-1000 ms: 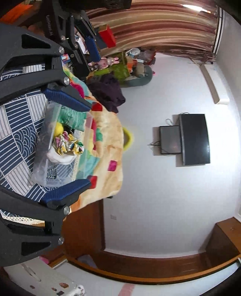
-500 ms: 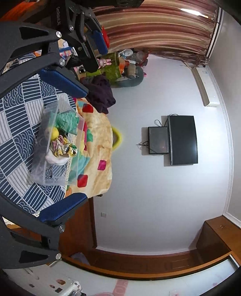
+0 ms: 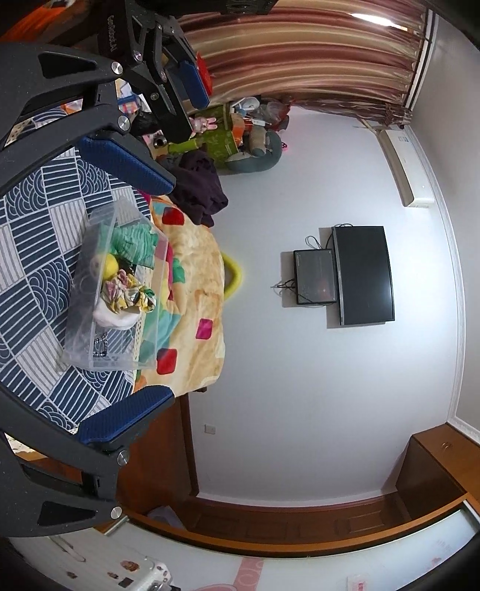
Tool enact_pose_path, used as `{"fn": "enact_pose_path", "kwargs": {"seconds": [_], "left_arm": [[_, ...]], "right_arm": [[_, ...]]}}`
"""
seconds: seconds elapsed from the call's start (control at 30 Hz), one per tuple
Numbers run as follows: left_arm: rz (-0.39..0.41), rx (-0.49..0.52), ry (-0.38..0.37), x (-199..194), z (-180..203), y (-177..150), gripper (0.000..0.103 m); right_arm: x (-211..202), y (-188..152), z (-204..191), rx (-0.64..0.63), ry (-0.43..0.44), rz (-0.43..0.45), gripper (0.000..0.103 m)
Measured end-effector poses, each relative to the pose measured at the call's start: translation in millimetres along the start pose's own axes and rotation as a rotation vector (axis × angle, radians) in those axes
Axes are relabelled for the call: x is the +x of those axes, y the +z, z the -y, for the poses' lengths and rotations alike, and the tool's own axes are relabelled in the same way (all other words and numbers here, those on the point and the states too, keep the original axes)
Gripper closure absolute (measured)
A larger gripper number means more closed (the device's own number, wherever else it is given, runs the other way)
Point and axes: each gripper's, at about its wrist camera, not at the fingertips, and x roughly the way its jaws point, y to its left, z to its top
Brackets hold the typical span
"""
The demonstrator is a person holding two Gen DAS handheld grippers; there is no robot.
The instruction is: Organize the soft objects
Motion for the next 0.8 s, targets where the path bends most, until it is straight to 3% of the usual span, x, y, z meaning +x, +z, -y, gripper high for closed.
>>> {"fn": "enact_pose_path", "kwargs": {"seconds": [0.8], "left_arm": [[0.008,0.015,-0.015,1.0,7.2,-6.8,0.0]], "right_arm": [[-5.5,4.5,6.8,0.021,-0.008,0.018,0.0]]}}
